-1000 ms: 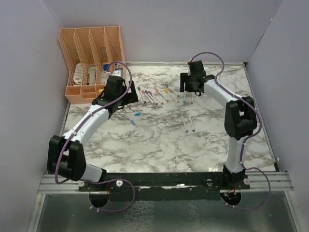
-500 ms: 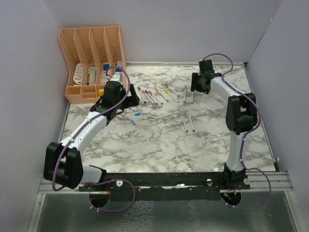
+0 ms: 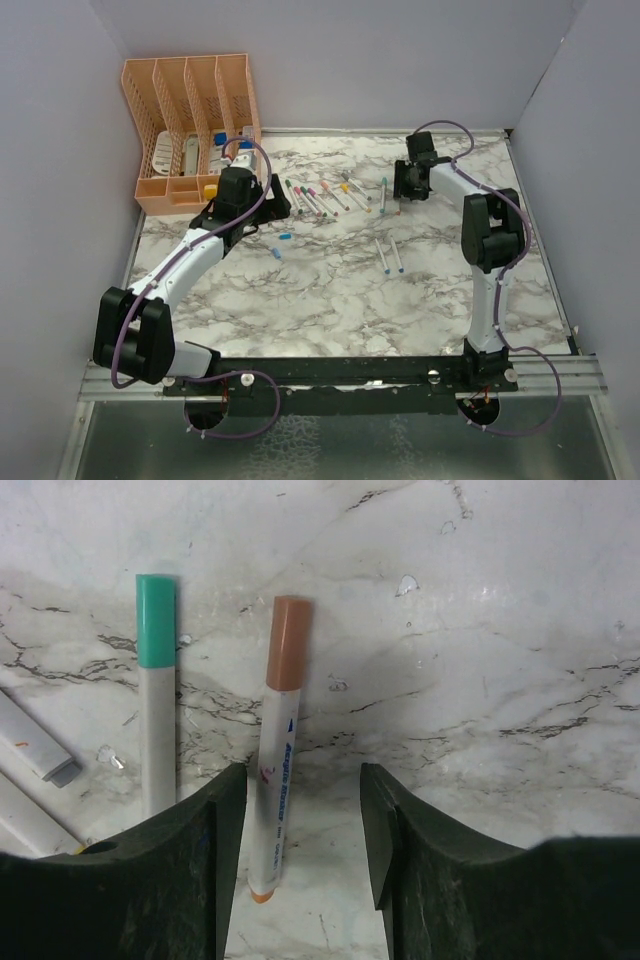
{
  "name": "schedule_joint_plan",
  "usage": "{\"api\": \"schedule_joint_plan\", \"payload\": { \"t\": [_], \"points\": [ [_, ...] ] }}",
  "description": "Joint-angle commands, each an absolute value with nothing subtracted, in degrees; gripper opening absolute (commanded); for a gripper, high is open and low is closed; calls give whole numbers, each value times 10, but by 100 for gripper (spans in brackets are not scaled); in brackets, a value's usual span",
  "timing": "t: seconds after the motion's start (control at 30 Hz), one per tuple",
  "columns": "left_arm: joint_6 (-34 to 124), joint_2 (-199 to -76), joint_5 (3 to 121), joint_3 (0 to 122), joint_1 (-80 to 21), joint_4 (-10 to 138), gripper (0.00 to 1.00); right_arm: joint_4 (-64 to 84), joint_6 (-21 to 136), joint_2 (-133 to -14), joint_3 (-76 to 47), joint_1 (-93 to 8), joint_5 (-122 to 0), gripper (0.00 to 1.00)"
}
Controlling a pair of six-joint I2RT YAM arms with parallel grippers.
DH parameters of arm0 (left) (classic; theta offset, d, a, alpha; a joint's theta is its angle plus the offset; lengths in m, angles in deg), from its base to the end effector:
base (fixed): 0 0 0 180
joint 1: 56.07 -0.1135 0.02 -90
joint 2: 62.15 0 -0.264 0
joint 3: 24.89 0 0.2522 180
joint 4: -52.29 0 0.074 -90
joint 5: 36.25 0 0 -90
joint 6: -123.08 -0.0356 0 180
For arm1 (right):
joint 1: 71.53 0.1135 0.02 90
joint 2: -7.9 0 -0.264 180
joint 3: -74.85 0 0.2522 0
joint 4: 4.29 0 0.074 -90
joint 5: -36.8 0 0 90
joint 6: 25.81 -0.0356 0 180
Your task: Open the pen caps
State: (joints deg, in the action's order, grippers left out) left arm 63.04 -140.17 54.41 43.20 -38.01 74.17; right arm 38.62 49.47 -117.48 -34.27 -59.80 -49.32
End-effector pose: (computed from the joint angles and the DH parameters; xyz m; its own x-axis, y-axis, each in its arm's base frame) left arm 0.2915 -0.0955 0.2705 -0.5936 -0.3317 -0.7332 0.0264 0.9026 -0.4296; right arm 0.4617 0.0934 0.1641 -0.8561 0.0812 -0.5104 0.0503 0.9960 0.0740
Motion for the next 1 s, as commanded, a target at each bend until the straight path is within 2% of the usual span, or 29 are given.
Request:
{"api": "schedule_joint_plan", "payload": {
  "t": [0.0,0.23,0.37,0.47,0.5,0.63,0.73,0.97],
  "points": [
    [635,-1401,554,436,-382,722,98,383,497,-1201,-351,-599,-499,48],
    [637,-1385,550,432,-382,725,98,401,496,-1212,-339,-598,-489,40],
    [640,-1372,553,429,-382,725,98,410,494,-1211,-321,-598,-479,22],
    [643,-1360,559,425,-382,724,98,409,493,-1204,-304,-599,-474,4],
    [644,-1356,562,425,-382,724,98,408,493,-1200,-301,-600,-472,2],
    [659,-1346,573,421,-382,719,98,387,494,-1157,-281,-605,-463,1],
    [677,-1349,593,420,-382,707,98,325,505,-1069,-231,-605,-478,1],
    [728,-1398,657,437,-377,640,97,260,533,-906,-144,-600,-644,1]
  ]
}}
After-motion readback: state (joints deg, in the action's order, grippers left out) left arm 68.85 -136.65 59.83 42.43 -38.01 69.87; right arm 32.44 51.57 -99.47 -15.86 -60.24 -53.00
